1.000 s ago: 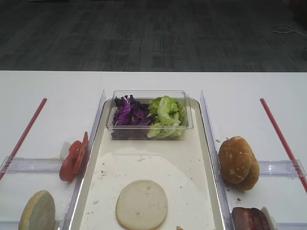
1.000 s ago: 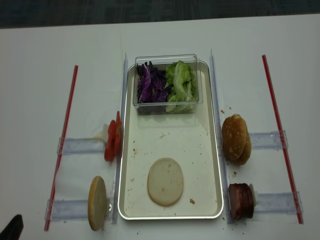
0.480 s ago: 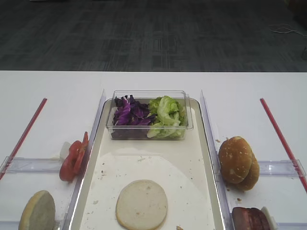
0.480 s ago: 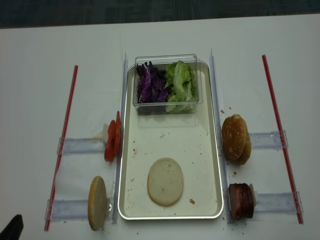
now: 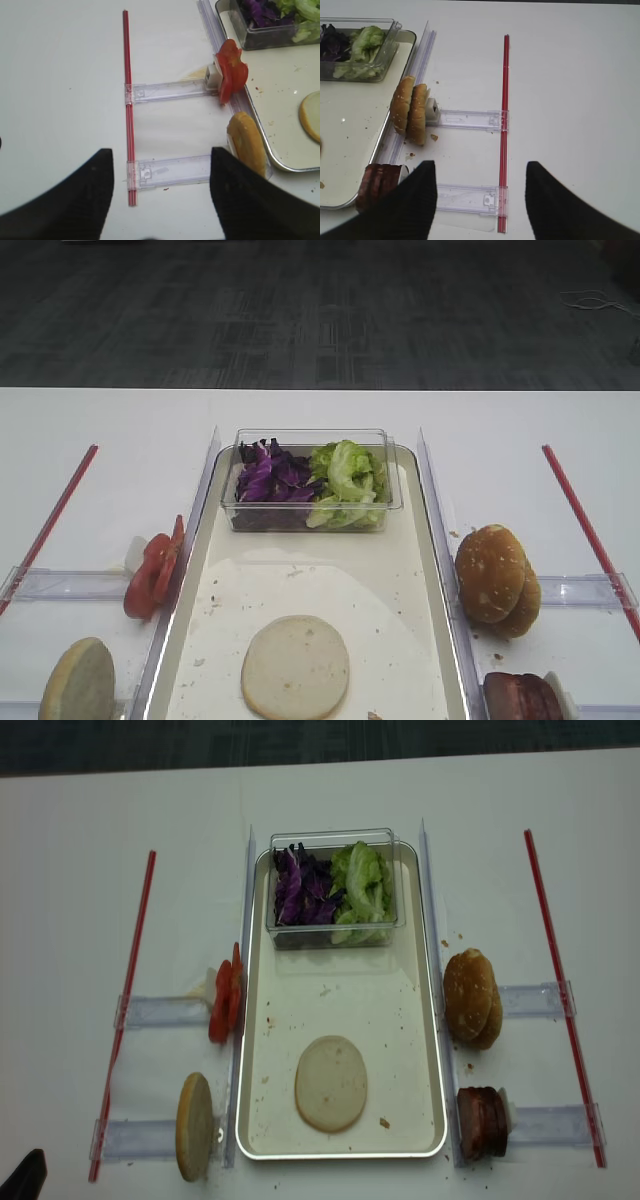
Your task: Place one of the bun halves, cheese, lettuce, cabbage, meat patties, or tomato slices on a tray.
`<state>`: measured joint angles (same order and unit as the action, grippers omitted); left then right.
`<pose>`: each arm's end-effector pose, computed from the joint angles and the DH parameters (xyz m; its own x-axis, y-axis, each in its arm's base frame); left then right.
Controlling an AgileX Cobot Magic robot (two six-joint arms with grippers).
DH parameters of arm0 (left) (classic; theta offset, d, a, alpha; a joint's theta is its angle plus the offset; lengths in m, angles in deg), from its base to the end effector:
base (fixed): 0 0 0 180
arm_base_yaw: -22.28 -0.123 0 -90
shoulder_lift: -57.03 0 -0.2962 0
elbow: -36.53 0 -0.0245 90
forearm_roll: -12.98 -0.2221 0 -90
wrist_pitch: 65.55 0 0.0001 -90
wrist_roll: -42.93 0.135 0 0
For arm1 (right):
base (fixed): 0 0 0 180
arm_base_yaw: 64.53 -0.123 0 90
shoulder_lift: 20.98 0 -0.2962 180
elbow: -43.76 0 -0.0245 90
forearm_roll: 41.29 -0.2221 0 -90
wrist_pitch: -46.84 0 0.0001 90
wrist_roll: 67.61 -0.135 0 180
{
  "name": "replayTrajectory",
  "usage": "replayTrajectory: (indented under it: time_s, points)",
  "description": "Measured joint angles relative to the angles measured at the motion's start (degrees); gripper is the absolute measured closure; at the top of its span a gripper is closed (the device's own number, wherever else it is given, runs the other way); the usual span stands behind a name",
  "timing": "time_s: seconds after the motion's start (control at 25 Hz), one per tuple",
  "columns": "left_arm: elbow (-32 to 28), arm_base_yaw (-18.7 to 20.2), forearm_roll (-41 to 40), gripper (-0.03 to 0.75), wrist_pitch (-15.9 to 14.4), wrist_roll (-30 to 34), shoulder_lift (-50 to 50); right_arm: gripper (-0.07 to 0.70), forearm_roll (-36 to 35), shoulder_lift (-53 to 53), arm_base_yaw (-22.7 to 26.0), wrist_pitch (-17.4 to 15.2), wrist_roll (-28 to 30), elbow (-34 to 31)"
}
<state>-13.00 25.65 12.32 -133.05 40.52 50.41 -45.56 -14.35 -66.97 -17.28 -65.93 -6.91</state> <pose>-0.0110 0.0021 0.2263 -0.5546 -0.0050 -0.8321 0.0291 0.9993 -0.0254 -0.0060 0.0088 0.2276 -0.5202 -0.0189 -0.8538 -0.0979 0.9945 0.0376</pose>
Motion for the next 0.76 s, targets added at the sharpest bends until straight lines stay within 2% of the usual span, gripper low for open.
replayTrajectory:
  time_s: [0.76]
  points:
    - [0.0, 0.0, 0.0, 0.288, 0.0, 0.0, 0.0, 0.223, 0.0, 0.0, 0.0, 0.1, 0.2, 0.0]
